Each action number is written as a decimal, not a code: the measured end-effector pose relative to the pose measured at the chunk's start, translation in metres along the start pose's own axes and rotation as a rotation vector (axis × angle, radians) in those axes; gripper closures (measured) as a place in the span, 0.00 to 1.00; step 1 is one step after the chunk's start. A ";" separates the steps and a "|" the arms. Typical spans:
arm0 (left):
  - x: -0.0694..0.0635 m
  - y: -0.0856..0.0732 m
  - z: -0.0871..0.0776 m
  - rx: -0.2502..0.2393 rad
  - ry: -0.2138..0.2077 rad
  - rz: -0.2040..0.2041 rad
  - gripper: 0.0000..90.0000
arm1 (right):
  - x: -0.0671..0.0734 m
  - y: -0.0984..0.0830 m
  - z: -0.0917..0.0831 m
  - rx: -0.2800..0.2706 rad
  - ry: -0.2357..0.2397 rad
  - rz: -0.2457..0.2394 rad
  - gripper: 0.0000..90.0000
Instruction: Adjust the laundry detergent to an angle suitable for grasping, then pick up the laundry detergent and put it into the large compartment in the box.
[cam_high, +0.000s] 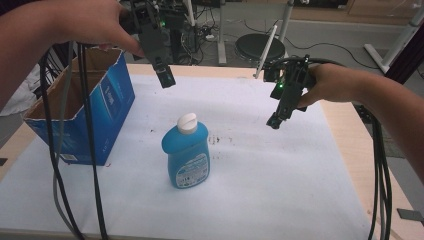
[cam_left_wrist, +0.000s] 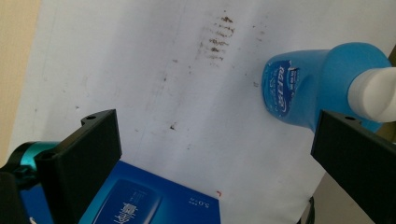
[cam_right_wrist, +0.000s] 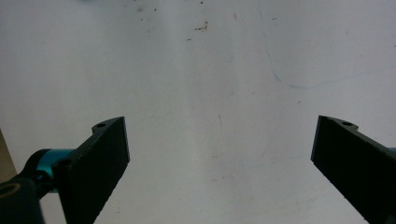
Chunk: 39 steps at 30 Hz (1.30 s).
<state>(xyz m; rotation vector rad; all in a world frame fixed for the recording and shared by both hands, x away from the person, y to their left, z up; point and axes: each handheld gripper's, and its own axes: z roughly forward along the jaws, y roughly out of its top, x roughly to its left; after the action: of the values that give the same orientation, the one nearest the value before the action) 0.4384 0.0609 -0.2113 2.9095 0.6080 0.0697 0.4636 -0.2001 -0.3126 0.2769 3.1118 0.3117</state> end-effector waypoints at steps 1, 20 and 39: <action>0.001 0.001 0.000 0.000 0.004 0.000 0.02 | 0.001 0.000 -0.001 0.003 0.000 0.004 0.04; -0.020 -0.001 -0.003 -0.040 -0.041 -0.046 0.02 | 0.001 -0.003 -0.003 -0.004 -0.014 0.004 0.04; -0.072 0.007 0.019 -0.019 -0.083 -0.048 0.02 | 0.010 -0.005 -0.003 -0.001 -0.012 0.007 0.04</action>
<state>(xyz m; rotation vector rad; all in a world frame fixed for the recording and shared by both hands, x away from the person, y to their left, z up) 0.3764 0.0224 -0.2294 2.8612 0.6582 -0.0506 0.4534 -0.2034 -0.3106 0.2879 3.0995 0.3112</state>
